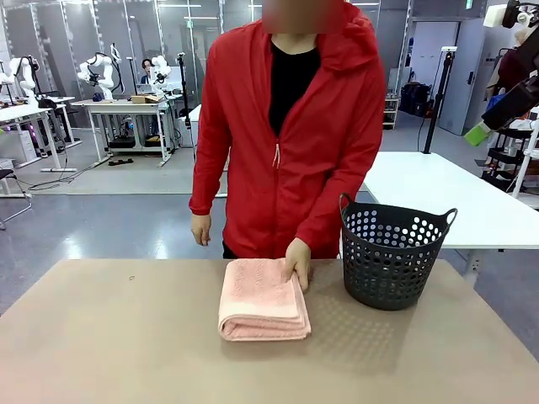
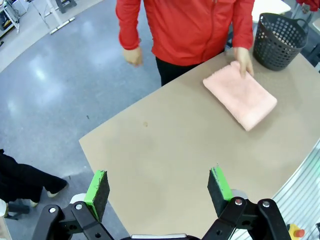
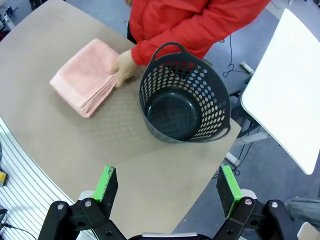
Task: Fold the towel.
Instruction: Pick up the 100 cm Hotel Towel and place it on the left side of the table.
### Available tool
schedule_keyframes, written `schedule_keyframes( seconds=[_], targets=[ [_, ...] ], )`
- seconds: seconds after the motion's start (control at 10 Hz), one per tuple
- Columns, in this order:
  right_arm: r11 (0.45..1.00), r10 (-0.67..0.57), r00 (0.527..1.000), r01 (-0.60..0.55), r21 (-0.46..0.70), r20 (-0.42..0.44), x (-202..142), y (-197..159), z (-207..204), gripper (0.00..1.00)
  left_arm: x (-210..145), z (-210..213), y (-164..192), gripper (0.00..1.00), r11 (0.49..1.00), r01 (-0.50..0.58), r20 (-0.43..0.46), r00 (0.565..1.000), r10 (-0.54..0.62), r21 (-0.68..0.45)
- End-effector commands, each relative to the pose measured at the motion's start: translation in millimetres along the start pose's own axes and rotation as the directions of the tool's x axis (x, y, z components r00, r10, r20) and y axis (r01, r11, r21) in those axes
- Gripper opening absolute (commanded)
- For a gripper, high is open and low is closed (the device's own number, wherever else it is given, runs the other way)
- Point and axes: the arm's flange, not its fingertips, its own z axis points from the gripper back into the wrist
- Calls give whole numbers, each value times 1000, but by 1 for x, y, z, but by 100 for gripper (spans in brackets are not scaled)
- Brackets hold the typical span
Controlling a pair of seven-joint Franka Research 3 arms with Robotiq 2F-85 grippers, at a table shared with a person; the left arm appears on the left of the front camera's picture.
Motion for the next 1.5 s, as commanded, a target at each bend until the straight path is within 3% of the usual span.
schedule_keyframes(
  seconds=[0.0, 1.4],
  targets=[
    [1000, -5, 1000, 5, -4, 1, -1, -1, 1, 100, 0, 0, 0, 100, 1000, 0, 0, 1000, 0, 0],
    [1000, -5, 1000, 5, -4, 1, -1, -1, 1, 100, 0, 0, 0, 100, 1000, 0, 0, 1000, 0, 0]
  ],
)
